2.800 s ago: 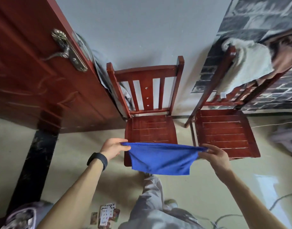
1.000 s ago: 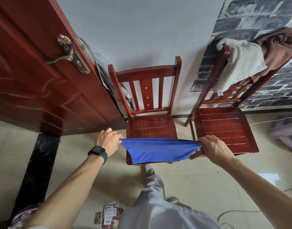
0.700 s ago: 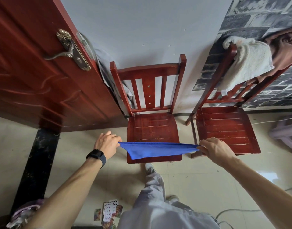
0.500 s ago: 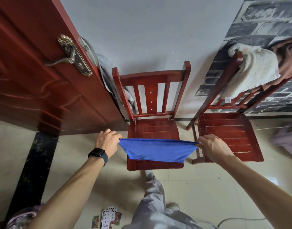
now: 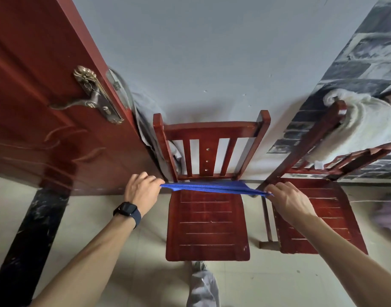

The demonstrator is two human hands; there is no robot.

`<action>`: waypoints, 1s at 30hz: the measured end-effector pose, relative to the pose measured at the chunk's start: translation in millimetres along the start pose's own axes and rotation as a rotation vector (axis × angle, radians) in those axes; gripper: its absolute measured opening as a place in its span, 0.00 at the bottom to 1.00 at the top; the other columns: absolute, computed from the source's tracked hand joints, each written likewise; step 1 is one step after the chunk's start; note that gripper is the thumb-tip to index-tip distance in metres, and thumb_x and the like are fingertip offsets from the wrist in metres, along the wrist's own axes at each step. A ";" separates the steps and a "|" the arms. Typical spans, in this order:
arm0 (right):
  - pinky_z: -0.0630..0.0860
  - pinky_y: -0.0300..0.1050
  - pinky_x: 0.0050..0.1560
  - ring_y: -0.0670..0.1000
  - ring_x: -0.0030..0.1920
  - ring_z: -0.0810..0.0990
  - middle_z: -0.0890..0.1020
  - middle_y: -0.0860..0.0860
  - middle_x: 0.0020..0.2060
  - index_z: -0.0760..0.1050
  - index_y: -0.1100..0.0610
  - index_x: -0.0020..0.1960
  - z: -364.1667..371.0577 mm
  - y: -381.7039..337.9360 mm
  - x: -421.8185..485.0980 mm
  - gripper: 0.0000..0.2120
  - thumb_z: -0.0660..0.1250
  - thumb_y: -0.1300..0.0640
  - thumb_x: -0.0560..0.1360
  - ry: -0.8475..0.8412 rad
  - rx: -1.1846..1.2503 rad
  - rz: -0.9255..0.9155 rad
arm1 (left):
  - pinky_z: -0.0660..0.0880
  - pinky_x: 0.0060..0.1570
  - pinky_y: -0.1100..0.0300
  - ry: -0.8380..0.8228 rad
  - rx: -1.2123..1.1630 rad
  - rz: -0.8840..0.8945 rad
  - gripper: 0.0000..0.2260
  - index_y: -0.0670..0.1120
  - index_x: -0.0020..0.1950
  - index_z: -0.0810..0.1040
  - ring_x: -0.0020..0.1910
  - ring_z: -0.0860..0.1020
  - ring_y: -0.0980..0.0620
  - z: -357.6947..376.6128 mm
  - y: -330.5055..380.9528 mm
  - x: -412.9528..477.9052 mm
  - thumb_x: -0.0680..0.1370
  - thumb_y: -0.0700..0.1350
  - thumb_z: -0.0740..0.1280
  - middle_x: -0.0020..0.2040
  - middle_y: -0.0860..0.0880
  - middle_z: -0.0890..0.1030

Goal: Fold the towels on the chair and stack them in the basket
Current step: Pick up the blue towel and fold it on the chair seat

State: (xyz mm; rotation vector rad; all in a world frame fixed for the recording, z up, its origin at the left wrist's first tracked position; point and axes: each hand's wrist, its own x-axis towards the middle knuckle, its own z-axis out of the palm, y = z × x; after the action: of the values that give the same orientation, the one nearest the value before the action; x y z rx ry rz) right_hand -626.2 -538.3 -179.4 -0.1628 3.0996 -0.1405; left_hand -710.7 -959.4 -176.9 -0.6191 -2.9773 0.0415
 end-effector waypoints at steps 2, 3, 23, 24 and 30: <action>0.73 0.48 0.28 0.58 0.37 0.77 0.79 0.54 0.37 0.80 0.58 0.48 12.7 -1.9 -7.3 0.12 0.78 0.63 0.67 0.011 -0.012 -0.005 | 0.69 0.39 0.53 0.016 -0.008 0.032 0.06 0.52 0.43 0.85 0.39 0.77 0.46 18.3 3.0 -11.6 0.68 0.42 0.73 0.38 0.54 0.83; 0.72 0.47 0.28 0.58 0.37 0.77 0.79 0.54 0.36 0.80 0.59 0.46 23.7 -2.4 -13.0 0.12 0.79 0.64 0.65 0.005 -0.020 0.001 | 0.70 0.39 0.53 -0.005 -0.012 0.043 0.07 0.52 0.42 0.85 0.39 0.77 0.46 29.4 6.6 -19.5 0.67 0.42 0.75 0.38 0.54 0.83; 0.70 0.41 0.41 0.47 0.42 0.80 0.81 0.46 0.41 0.80 0.48 0.41 246.9 -24.8 -166.7 0.06 0.76 0.54 0.72 -0.549 0.596 0.607 | 0.74 0.41 0.63 -0.686 -0.517 -0.336 0.03 0.54 0.46 0.84 0.43 0.80 0.54 221.9 53.8 -197.0 0.74 0.49 0.72 0.43 0.58 0.84; 0.71 0.40 0.43 0.46 0.43 0.80 0.83 0.46 0.41 0.81 0.49 0.42 243.5 -20.6 -157.6 0.05 0.77 0.55 0.72 -0.523 0.708 0.710 | 0.72 0.40 0.67 -0.717 -0.672 -0.497 0.02 0.54 0.46 0.83 0.42 0.79 0.57 224.6 49.8 -188.1 0.74 0.48 0.73 0.41 0.58 0.84; 0.77 0.55 0.55 0.54 0.49 0.82 0.85 0.55 0.47 0.83 0.54 0.49 253.9 4.4 -89.9 0.13 0.76 0.48 0.68 -0.391 1.105 1.005 | 0.74 0.48 0.64 -0.599 -1.355 -1.008 0.03 0.48 0.46 0.84 0.41 0.82 0.62 253.3 39.0 -114.4 0.75 0.41 0.73 0.40 0.55 0.86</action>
State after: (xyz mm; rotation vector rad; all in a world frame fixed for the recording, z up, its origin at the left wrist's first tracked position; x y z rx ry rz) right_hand -527.3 -546.9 -429.8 1.1414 1.9558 -1.4077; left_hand -617.0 -970.9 -441.3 1.1251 -2.9365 -2.1885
